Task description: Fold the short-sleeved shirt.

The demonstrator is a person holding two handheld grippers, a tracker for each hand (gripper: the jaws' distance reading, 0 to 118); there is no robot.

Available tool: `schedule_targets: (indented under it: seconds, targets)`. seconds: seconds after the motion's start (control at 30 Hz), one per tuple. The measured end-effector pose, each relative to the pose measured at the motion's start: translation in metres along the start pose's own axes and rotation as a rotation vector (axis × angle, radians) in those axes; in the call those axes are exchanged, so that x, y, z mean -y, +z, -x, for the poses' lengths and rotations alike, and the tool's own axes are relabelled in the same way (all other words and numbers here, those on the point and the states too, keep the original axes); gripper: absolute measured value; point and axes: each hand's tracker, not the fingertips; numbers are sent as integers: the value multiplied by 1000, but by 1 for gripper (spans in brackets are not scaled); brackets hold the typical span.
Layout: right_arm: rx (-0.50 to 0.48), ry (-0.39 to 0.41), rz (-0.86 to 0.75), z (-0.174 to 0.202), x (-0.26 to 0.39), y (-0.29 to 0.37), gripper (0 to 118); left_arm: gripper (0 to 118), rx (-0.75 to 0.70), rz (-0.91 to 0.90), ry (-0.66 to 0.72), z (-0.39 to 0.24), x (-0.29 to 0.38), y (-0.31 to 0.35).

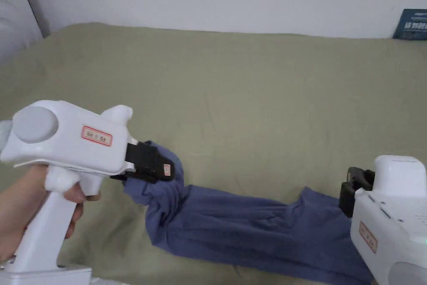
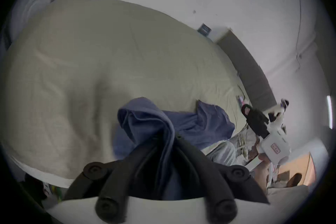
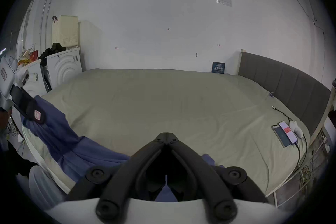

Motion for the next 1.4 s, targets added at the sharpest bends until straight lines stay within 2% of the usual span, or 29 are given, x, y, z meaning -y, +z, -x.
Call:
schedule_targets:
  seconds: [0.1, 0.17, 0.2, 0.23, 0.27, 0.3, 0.33, 0.4, 0.47, 0.5, 0.53, 0.57, 0.6, 0.63, 0.77, 0.9, 1.03, 1.1, 1.17, 1.2, 1.27, 1.4]
  targets:
    - [18, -5, 5, -9, 3, 3, 0, 7, 1, 74, -60, -35, 1, -45]
    - [31, -8, 11, -14, 5, 4, 0, 7, -54, 94, -109, -55, 1, -77]
    - [40, -10, 18, -17, 6, 4, 0, 13, -64, 111, -122, -64, 4, -94]
    - [44, -11, 22, -19, 7, 5, 0, 44, -86, 118, -141, -71, 6, -108]
    - [50, -11, 24, -22, 9, 5, 0, 84, -99, 126, -156, -77, 10, -125]
    - [60, -13, 29, -24, 11, 5, 0, 114, -110, 137, -179, -82, 14, -140]
    - [61, -15, 33, -26, 11, 5, 0, 118, -79, 151, -172, -81, 14, -155]
    - [73, -23, 44, -31, 13, 4, 0, 106, -16, 169, -147, -80, 20, -162]
    - [78, -29, 47, -35, 13, 4, 0, 83, 19, 139, -116, -77, 15, -151]
    - [80, -31, 47, -36, 13, 4, 0, 83, 42, 124, -85, -73, 14, -142]
    - [82, -31, 47, -37, 13, 3, 0, 78, 72, 108, -65, -64, 12, -128]
    - [83, -31, 50, -37, 13, 2, 0, 54, 109, 77, -45, -56, 12, -115]
    - [82, -34, 50, -36, 13, 2, 0, 21, 139, 43, -14, -50, 10, -103]
    - [80, -40, 48, -36, 13, 1, 0, 0, 161, 24, 27, -41, 9, -96]
    - [61, -55, 53, -31, 13, -4, 0, 0, 185, -2, 156, 0, 4, -88]
    - [48, -45, 66, -25, 16, -9, 0, 0, 156, 49, 161, -1, 8, -119]
    - [42, -43, 82, -22, 18, -14, 0, 0, 263, 206, 181, -23, 32, -174]
    - [41, -36, 91, -21, 19, -16, 0, 0, 301, 262, 151, -41, 53, -200]
    - [38, -30, 102, -20, 21, -19, 0, 0, 270, 264, 95, -40, 68, -224]
    - [37, -29, 106, -19, 22, -21, 0, 0, 363, 231, 143, -36, 68, -226]
    - [37, -27, 112, -18, 23, -21, 0, 0, 343, 244, 233, -31, 64, -223]
    - [32, -9, 114, -16, 20, -22, 0, 0, 278, 199, 116, -41, 50, -183]
